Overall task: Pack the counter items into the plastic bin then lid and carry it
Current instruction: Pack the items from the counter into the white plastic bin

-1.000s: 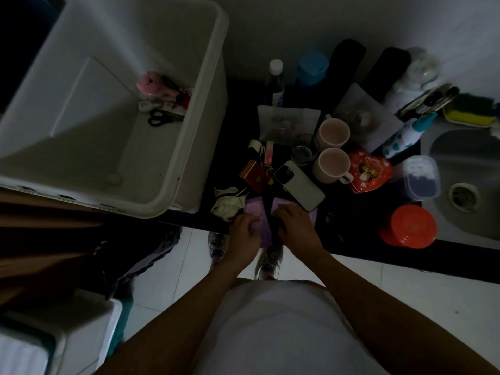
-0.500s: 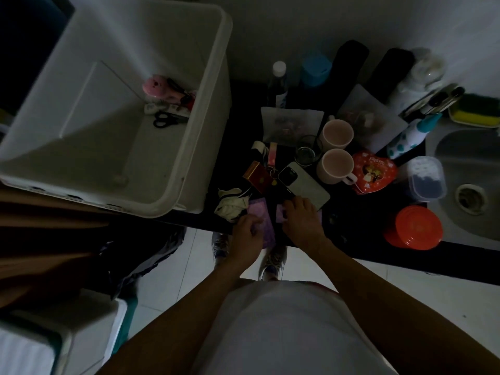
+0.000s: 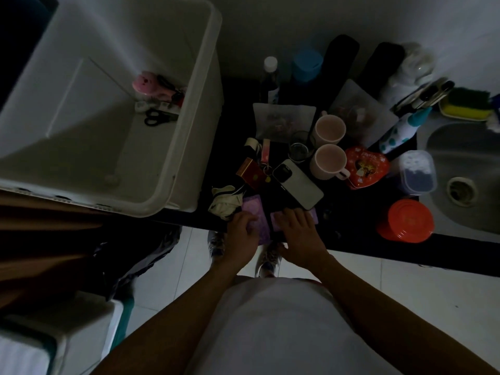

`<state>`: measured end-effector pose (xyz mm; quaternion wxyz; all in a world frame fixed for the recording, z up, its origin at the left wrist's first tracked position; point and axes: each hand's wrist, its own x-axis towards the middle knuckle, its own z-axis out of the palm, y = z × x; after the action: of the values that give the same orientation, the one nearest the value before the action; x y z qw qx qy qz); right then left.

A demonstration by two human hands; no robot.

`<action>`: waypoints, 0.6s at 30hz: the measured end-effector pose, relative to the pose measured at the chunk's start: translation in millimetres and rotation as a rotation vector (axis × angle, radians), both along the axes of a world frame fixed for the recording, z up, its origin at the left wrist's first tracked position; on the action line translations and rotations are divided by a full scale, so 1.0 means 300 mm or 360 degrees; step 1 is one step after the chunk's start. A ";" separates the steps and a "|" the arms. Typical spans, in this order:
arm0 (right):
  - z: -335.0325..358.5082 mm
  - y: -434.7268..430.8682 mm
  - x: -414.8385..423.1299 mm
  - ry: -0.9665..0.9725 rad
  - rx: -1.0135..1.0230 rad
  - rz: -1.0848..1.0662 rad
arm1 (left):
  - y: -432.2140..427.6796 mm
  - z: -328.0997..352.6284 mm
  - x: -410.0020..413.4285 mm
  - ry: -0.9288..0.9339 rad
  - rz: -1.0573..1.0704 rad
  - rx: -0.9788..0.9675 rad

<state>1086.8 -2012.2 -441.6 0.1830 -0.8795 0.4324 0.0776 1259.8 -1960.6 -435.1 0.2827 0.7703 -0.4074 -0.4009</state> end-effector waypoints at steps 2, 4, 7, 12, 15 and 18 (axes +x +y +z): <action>-0.003 0.012 -0.017 0.0023 0.0004 0.0058 | -0.001 -0.001 -0.003 -0.0015 0.0010 -0.0008; 0.001 0.020 -0.028 0.0056 -0.0026 0.0104 | -0.004 0.004 -0.007 0.0002 0.0037 0.0003; 0.003 0.020 -0.033 0.0041 -0.0131 0.0145 | -0.012 0.013 -0.006 0.0034 0.0039 0.0036; -0.011 0.023 -0.027 -0.0020 -0.0255 0.0170 | -0.015 0.021 -0.004 0.0017 0.0032 0.0073; -0.020 0.033 -0.030 -0.0017 -0.0281 0.0173 | -0.015 0.026 -0.004 0.0005 0.0011 0.0080; -0.022 0.036 -0.032 -0.0127 -0.0315 0.0156 | -0.016 0.030 -0.002 0.0009 0.0005 0.0091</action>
<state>1077.1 -2001.3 -448.3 0.1083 -0.9157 0.3868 0.0085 1259.2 -1965.5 -426.0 0.2623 0.7777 -0.3936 -0.4141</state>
